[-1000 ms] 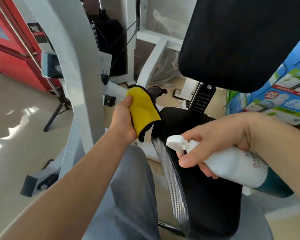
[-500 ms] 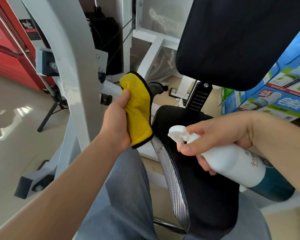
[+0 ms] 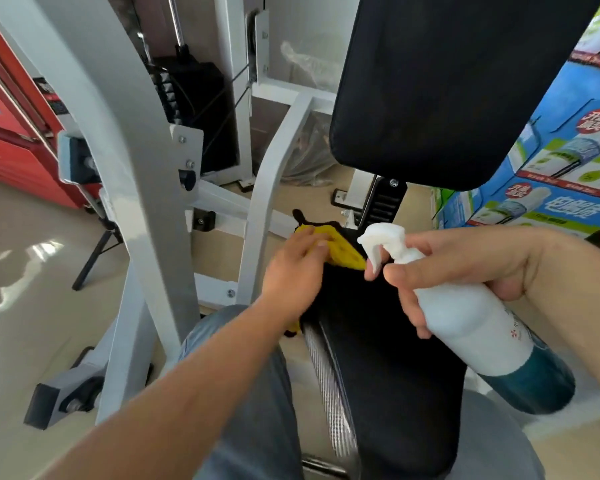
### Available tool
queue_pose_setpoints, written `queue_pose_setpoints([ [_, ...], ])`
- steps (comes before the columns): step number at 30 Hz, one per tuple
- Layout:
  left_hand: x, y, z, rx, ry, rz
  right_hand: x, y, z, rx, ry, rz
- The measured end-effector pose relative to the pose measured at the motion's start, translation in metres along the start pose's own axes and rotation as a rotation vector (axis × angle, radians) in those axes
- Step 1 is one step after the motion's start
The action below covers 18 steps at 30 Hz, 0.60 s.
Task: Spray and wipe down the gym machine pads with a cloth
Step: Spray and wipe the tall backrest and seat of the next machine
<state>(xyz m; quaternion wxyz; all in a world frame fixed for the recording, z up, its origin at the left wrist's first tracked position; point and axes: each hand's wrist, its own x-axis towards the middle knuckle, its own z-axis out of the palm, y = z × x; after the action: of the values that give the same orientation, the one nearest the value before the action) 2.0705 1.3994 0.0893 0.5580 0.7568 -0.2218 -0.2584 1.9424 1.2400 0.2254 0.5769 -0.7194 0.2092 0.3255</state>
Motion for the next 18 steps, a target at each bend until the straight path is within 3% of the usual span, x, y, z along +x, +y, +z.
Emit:
queue_pose_setpoints([
  [4, 0.046, 0.014, -0.005, 0.042, -0.198, -0.187, -0.013, 0.011, -0.003, 0.072, 0.127, -0.046],
  [7, 0.018, 0.014, -0.008, 0.139, -0.134, -0.116, -0.025, 0.027, -0.004, 0.132, 0.294, -0.107],
  [10, -0.073, 0.004, -0.003, 0.161, -0.121, 0.174, -0.033, 0.043, 0.000, 0.215, 0.462, -0.168],
  [12, -0.132, -0.003, 0.004, 0.275, -0.209, 0.411, -0.039, 0.054, 0.000, 0.253, 0.546, -0.201],
  [16, -0.162, 0.003, 0.015, 0.804, -0.463, 1.009, -0.059, 0.071, -0.002, 0.287, 0.679, -0.252],
  [18, -0.158, 0.012, 0.032, 0.947, -0.596, 1.025, -0.071, 0.078, -0.006, 0.292, 0.723, -0.257],
])
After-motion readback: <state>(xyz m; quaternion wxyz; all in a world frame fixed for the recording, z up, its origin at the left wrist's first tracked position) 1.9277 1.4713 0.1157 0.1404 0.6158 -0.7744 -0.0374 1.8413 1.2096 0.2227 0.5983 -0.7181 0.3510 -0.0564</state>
